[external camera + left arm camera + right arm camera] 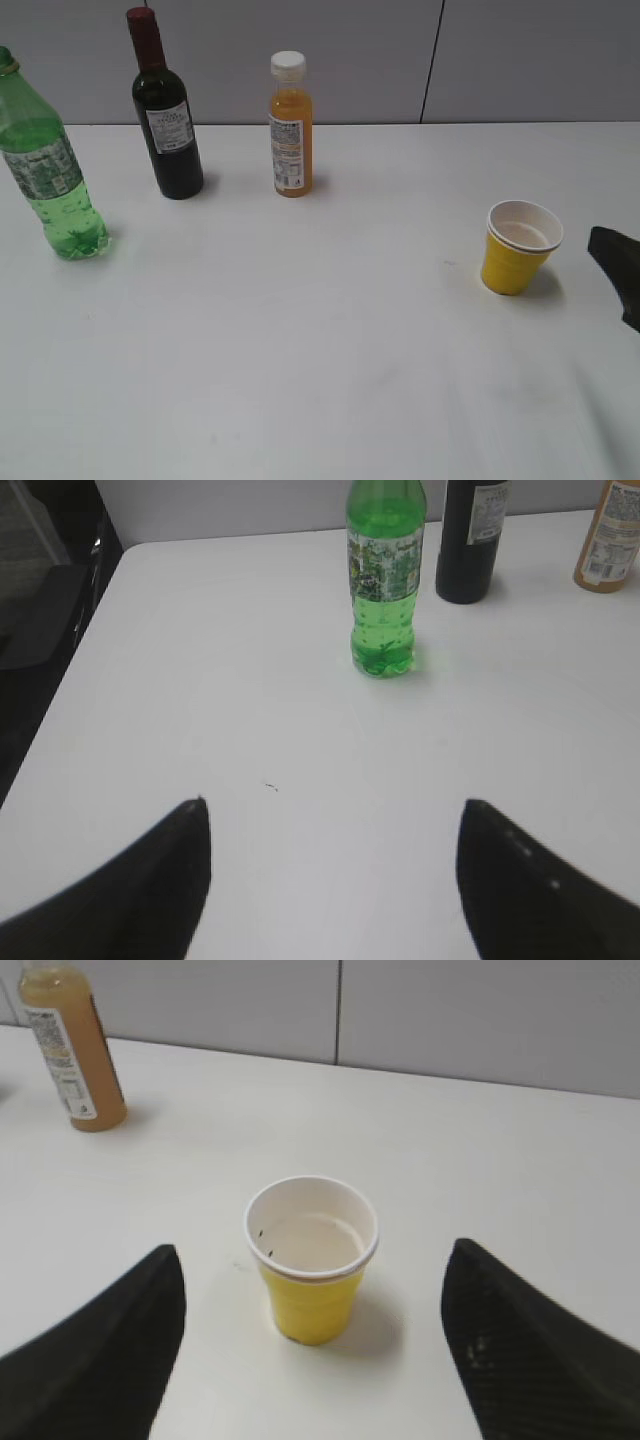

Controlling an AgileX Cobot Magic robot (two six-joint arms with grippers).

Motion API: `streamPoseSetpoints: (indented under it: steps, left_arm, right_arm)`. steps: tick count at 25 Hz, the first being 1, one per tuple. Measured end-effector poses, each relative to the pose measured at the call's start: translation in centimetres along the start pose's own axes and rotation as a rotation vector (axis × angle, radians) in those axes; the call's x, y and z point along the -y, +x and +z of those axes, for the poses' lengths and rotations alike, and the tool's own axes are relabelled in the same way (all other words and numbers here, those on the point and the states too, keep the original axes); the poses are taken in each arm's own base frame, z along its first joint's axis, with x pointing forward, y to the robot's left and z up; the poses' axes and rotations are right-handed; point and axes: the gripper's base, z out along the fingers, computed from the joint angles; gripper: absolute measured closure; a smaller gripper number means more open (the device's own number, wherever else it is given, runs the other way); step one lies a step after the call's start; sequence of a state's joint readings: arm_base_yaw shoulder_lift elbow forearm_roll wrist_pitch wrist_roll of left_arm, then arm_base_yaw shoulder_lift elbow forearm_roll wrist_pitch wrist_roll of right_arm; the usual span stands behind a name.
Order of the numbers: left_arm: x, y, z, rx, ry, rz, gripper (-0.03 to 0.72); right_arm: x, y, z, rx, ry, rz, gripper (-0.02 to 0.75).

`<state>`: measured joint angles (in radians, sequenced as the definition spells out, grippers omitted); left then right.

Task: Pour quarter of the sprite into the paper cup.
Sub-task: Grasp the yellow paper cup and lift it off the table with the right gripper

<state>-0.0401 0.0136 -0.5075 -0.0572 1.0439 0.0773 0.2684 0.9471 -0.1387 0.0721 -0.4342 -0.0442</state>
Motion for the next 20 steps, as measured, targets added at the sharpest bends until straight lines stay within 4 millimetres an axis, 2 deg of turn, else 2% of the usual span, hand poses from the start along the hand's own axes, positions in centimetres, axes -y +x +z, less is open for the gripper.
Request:
streamPoseSetpoints:
  steps: [10,20]
  left_arm:
    - [0.0,0.0,0.0,0.0,0.0,0.0,0.106]
    - [0.0,0.0,0.0,0.0,0.0,0.0,0.106]
  right_arm:
    - [-0.1,1.9,3.2,-0.019,0.01,0.002,0.135]
    - [-0.3,3.2,4.7,-0.029,-0.016,0.028,0.136]
